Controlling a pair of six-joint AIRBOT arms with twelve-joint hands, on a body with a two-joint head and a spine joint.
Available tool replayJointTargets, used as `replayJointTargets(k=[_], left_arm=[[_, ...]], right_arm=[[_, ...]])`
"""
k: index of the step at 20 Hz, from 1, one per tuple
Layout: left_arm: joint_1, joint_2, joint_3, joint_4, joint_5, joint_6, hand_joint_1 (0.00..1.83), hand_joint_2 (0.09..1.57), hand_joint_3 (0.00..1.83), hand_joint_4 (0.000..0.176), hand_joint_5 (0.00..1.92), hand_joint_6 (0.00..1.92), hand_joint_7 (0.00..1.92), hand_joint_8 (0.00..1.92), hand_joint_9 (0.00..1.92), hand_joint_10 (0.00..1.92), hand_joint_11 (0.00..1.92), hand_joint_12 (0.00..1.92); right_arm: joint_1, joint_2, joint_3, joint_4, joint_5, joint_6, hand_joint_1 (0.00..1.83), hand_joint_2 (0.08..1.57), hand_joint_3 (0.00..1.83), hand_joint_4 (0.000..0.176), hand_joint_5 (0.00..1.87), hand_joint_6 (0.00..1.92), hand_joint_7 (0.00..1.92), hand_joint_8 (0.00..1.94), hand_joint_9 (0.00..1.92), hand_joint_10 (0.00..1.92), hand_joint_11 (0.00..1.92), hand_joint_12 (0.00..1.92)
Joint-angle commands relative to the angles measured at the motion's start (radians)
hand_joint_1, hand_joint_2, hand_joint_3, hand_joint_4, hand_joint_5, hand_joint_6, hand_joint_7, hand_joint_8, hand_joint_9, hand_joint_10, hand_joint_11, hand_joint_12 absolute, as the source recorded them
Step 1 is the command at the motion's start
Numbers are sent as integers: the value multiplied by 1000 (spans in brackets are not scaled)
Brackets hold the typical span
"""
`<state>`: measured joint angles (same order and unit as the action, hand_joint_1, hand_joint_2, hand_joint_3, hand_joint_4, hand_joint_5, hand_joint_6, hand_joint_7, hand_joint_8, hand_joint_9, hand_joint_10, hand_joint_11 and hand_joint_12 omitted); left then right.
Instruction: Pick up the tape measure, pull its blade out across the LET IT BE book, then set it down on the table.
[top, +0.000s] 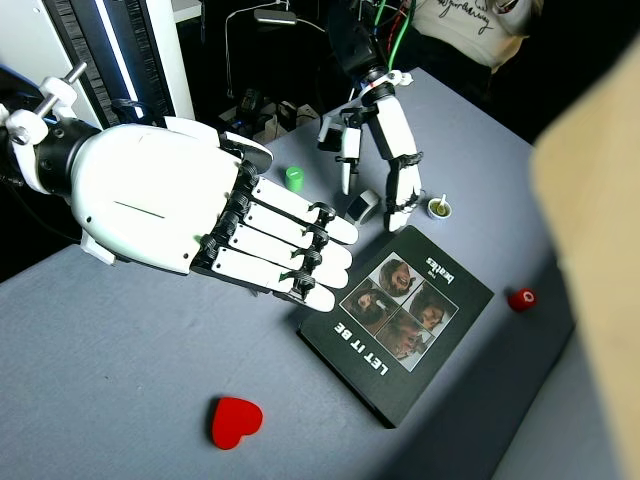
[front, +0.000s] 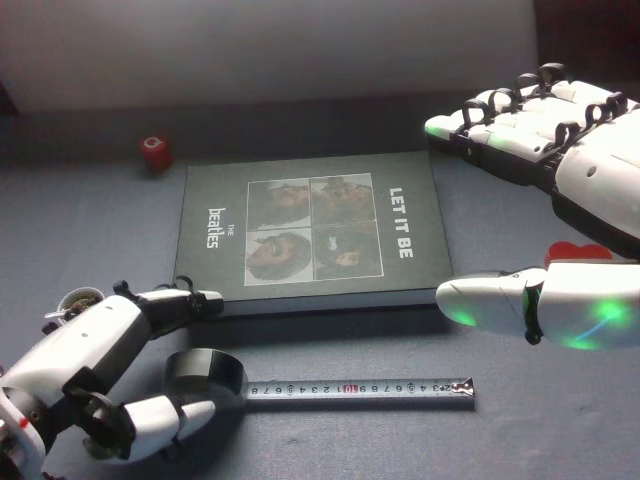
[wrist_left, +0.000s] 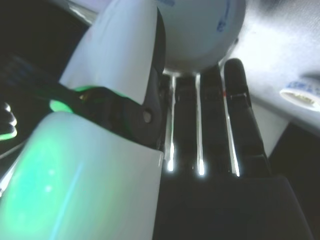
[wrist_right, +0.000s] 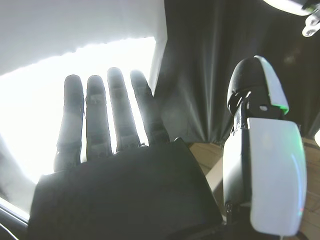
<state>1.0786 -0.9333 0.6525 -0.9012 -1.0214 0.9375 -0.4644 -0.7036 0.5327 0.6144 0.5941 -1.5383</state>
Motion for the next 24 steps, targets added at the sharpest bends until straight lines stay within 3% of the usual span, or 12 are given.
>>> replayJointTargets(k=[1,22,24], left_arm=[[-1,-8,9,50,-103,-8,1327,1062,0,0,486,0,451,0,422,0,172,614],[54,-49,29,83,-141,43,1327,1064,0,0,464,2,453,2,432,1,193,614],[56,-50,28,87,-145,45,1334,1069,1,0,549,9,543,8,473,5,244,609]], right_arm=[[18,5,-3,-32,102,11,168,1043,0,0,123,0,169,1,98,0,0,411],[19,4,-3,-33,99,9,145,1055,1,0,114,1,155,1,93,2,0,438],[19,4,-3,-33,97,9,145,1054,1,0,112,0,153,0,98,3,0,463]])
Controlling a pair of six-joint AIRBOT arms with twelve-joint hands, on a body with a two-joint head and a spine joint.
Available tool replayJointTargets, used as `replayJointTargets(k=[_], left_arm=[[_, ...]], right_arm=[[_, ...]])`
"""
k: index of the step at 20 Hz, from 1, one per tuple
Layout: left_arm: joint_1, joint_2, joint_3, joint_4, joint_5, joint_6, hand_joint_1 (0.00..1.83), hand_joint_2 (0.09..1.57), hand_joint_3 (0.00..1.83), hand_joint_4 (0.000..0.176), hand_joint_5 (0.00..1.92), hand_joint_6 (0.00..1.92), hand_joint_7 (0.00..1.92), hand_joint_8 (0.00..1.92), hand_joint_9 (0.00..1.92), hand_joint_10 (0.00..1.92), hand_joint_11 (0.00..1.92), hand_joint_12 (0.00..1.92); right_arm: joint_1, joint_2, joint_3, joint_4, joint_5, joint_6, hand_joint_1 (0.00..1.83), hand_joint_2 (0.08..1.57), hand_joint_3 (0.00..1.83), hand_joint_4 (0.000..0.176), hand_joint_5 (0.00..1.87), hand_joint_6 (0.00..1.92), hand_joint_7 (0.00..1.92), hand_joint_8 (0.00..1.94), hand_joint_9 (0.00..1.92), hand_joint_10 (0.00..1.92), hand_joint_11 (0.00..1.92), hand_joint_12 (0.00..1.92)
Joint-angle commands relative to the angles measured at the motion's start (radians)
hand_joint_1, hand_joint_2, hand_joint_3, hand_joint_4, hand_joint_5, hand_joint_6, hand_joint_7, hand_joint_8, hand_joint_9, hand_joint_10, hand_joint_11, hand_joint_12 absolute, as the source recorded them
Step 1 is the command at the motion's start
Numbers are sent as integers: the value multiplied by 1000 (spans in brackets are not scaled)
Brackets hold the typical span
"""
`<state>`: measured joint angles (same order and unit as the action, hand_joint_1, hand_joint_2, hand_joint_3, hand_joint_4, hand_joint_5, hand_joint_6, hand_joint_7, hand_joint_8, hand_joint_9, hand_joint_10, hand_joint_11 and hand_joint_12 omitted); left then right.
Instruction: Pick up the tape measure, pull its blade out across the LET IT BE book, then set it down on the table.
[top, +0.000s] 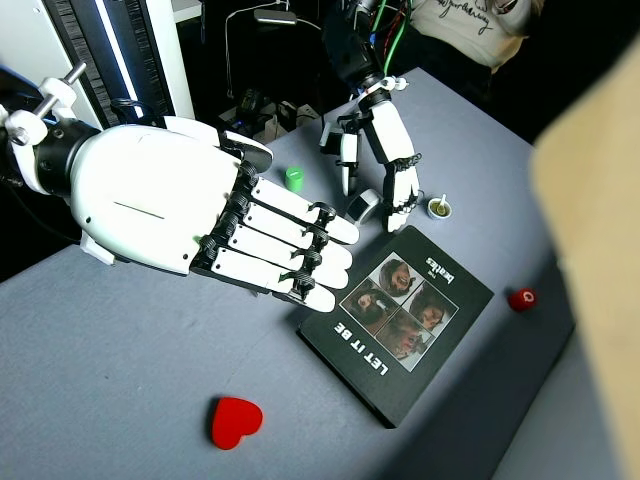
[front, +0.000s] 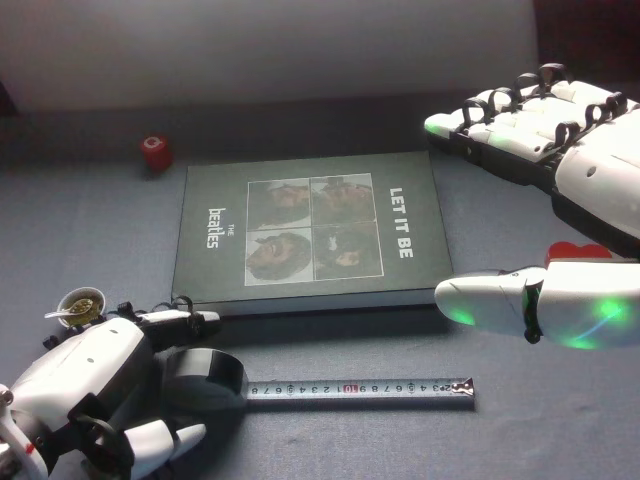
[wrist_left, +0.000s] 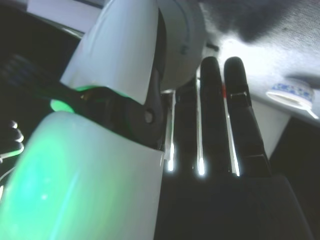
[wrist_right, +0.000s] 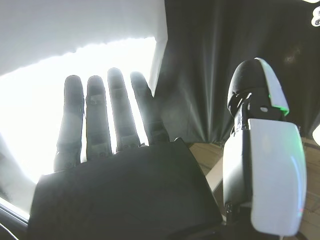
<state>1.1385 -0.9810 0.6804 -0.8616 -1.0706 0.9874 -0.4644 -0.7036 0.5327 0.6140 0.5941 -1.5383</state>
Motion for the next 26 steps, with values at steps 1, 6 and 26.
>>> replayJointTargets(k=[1,6,26], left_arm=[[-4,-3,0,51,-100,-4,1335,1073,0,0,615,7,622,7,529,6,289,595],[-4,-3,-3,62,-110,0,1380,1077,4,0,1008,844,1161,547,914,1115,820,508],[-200,152,44,118,25,-53,1388,1062,0,0,1083,698,1185,687,916,1129,818,908]], right_arm=[[19,4,-3,-32,96,9,145,1054,0,0,112,0,153,0,100,3,0,468],[20,3,-3,-34,88,8,140,1056,1,0,117,3,159,1,103,2,0,446],[197,-158,99,308,-98,-471,336,1011,0,0,129,1,172,0,121,1,0,428]])
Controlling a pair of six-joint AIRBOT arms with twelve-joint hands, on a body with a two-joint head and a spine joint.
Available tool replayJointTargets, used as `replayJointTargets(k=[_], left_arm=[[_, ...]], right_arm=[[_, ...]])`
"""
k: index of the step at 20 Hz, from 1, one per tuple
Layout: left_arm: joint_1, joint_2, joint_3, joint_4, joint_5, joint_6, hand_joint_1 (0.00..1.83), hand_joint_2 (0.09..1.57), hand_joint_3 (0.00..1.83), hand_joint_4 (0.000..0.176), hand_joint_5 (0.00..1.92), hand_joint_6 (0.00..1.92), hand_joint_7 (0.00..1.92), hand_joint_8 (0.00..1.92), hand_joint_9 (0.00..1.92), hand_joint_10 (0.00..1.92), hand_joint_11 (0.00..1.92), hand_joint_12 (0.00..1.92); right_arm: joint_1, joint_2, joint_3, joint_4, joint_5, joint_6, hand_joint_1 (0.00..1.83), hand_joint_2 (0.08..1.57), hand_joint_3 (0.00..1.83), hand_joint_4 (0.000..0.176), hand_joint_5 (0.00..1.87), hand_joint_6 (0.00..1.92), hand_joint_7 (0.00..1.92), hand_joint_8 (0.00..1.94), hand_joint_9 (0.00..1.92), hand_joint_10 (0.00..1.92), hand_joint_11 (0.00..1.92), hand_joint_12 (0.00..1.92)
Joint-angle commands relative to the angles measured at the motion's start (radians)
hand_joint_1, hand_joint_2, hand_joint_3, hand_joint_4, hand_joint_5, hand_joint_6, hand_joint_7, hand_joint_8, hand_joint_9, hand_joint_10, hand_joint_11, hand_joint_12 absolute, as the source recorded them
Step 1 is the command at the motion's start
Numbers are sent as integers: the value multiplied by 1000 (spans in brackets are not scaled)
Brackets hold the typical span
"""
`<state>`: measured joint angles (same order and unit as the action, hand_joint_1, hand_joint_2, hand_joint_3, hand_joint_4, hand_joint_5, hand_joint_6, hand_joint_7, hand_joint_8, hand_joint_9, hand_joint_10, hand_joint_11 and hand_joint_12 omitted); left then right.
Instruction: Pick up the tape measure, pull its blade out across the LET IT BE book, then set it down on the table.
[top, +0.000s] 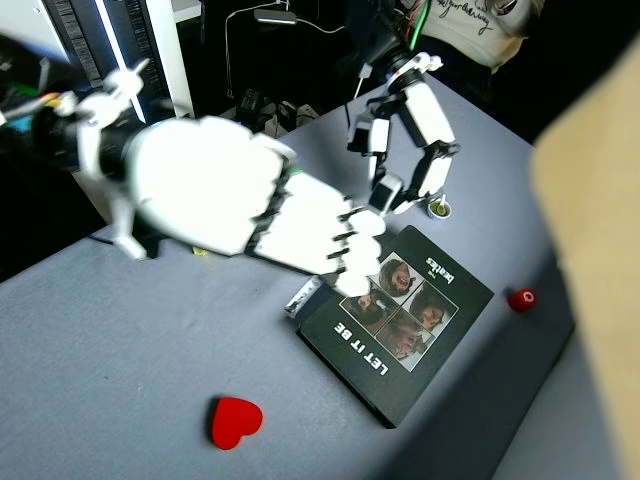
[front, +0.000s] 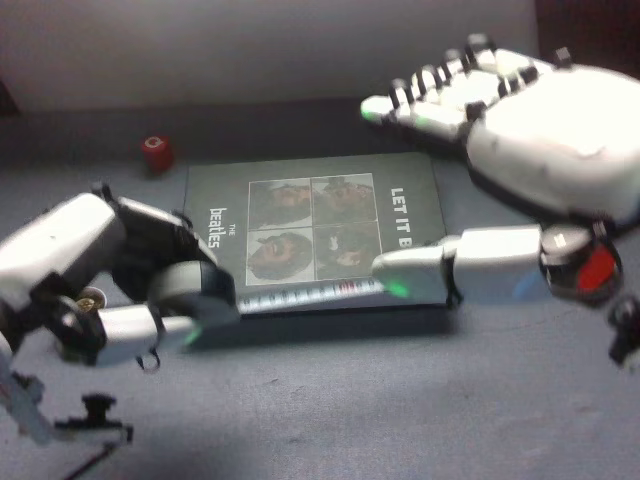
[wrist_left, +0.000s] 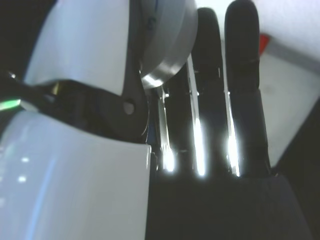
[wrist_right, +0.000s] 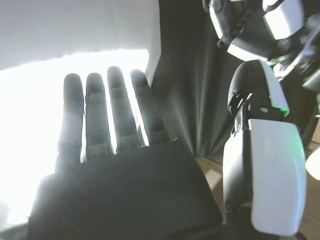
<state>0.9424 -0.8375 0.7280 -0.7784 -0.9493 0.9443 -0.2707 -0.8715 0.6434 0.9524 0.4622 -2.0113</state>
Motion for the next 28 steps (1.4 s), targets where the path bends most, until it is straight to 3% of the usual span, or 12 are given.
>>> replayJointTargets(k=[1,4,5,6,8,12,13,20,28], left_arm=[[-21,8,21,62,-78,-10,1388,1062,0,0,1081,699,1180,688,926,1126,825,913],[-37,-11,100,138,-33,-77,1388,1061,0,0,1080,698,1178,688,931,1124,826,915],[-44,-28,135,153,-42,-93,1388,1061,0,0,1078,701,1180,684,932,1123,828,919],[-47,-32,142,153,-45,-93,1388,1061,0,0,1078,701,1180,684,932,1123,828,919],[-53,-37,150,153,-45,-93,1389,1062,0,0,1062,713,1188,675,936,1121,823,917],[-86,-40,161,159,-26,-86,1389,1062,0,0,1061,728,1185,675,938,1115,824,917],[-129,-36,171,164,24,-70,1389,1062,0,0,1061,730,1184,675,939,1113,824,917],[-184,-14,205,213,90,-76,1388,1064,0,0,1045,755,1170,706,947,1097,824,915],[-203,12,236,234,97,-79,1387,1069,0,0,1026,774,1150,733,950,1110,836,894]], right_arm=[[23,-9,24,-30,-5,-10,448,994,0,0,128,1,171,0,119,1,0,455],[36,-91,133,-29,-3,-36,612,1002,0,0,127,1,176,1,129,3,0,554],[39,-132,183,-26,-2,-37,879,1053,4,0,320,19,329,9,320,24,0,1019],[43,-146,199,-17,-15,-39,879,1053,4,0,320,19,329,9,320,24,0,1019],[58,-171,228,37,-45,-73,924,1088,4,0,476,28,517,17,484,39,79,1150],[92,-225,260,217,-50,-202,962,1105,2,0,645,38,699,23,668,55,259,1178],[89,-251,263,219,-27,-209,966,1105,1,0,655,38,708,23,677,55,271,1182],[85,-328,328,220,47,-209,994,1121,0,0,717,26,763,13,711,38,312,1195],[71,-346,330,259,120,-241,1001,1118,0,0,758,33,801,19,750,45,333,1199]])
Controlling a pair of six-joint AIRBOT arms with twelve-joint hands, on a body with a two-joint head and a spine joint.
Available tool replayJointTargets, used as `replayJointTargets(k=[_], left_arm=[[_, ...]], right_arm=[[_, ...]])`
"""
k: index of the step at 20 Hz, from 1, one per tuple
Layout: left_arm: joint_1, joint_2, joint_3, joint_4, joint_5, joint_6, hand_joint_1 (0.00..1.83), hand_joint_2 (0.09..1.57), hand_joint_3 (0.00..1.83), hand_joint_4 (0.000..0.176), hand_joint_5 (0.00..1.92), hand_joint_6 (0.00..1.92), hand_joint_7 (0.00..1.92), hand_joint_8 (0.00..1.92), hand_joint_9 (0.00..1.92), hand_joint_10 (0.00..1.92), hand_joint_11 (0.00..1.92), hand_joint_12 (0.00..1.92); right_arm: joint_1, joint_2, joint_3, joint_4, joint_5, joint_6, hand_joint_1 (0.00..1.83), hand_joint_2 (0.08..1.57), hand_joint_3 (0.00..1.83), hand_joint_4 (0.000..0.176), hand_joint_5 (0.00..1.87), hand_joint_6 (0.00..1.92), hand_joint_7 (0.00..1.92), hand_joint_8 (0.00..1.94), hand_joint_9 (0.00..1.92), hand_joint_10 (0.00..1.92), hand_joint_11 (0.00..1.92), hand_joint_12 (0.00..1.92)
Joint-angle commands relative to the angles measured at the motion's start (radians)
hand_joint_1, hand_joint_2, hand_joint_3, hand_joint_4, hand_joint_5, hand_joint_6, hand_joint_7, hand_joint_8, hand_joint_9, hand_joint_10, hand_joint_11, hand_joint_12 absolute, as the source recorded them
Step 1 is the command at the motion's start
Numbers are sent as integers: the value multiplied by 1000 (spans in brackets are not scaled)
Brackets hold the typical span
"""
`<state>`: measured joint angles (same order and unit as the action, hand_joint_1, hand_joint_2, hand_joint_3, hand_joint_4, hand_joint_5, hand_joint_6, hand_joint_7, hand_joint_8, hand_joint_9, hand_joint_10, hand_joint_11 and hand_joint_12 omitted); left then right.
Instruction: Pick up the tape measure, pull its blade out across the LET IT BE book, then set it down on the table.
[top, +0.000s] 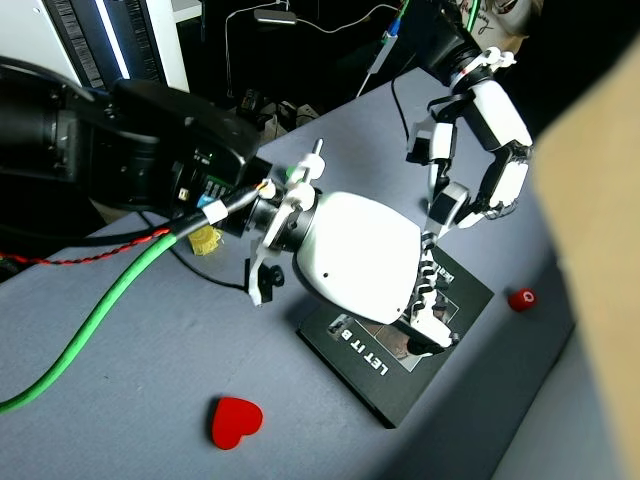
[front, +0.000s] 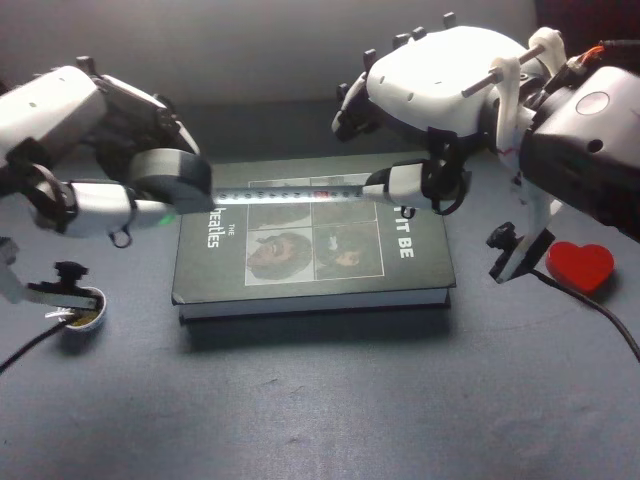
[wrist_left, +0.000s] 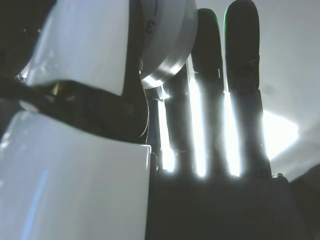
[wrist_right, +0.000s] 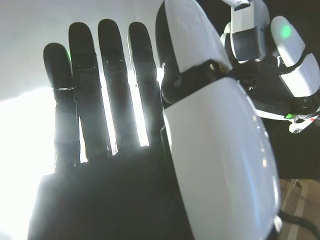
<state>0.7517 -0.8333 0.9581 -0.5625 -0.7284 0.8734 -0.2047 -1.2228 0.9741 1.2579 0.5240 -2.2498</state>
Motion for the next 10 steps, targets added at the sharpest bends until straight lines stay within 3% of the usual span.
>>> replayJointTargets(k=[1,5,10], left_arm=[[-12,9,10,27,-123,-7,1387,1069,0,0,1034,772,1146,736,948,1112,835,894],[-14,10,17,32,-124,-7,1387,1067,0,0,1053,747,1136,752,947,1116,842,900],[-22,16,24,41,-123,4,1387,1067,0,0,1053,751,1138,749,950,1106,834,896]], right_arm=[[1,6,-1,-46,61,-4,1002,1119,0,0,760,32,807,20,760,48,349,1205],[-9,-10,0,-49,128,-5,1004,1119,0,0,745,21,811,17,764,46,361,1207],[-25,-19,2,-63,133,10,1005,1119,0,0,732,12,797,7,750,35,324,1192]])
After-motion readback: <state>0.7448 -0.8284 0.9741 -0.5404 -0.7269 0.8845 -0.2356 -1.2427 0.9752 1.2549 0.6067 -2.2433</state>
